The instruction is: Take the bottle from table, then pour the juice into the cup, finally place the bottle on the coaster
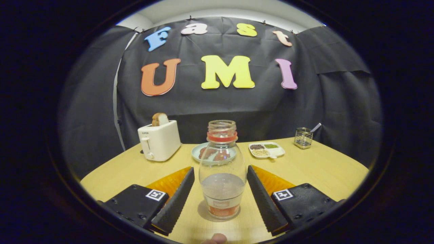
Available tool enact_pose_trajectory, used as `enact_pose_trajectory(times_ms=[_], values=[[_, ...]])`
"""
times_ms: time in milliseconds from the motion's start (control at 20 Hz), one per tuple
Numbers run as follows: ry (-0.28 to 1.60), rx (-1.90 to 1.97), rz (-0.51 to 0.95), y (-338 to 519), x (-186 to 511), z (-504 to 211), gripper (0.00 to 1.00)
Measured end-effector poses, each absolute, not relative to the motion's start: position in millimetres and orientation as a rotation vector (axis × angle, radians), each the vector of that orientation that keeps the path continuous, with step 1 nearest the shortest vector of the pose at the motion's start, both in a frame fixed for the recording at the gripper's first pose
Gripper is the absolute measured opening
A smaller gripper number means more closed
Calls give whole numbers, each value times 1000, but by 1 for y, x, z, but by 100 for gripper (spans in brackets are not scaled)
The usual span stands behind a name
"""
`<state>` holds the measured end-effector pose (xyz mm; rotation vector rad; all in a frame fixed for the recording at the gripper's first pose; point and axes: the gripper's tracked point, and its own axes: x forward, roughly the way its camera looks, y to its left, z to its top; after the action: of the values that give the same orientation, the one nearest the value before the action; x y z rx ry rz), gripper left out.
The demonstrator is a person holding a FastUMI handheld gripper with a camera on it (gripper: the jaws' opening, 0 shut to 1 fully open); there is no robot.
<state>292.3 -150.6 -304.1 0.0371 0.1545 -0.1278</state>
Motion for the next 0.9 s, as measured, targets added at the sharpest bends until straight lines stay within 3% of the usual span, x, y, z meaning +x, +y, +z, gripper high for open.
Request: enact_pose_trajectory(times_ms=[450, 900], values=[[94, -5, -120, -147, 237, -241, 100], [1, -36, -157, -156, 146, -132, 100]])
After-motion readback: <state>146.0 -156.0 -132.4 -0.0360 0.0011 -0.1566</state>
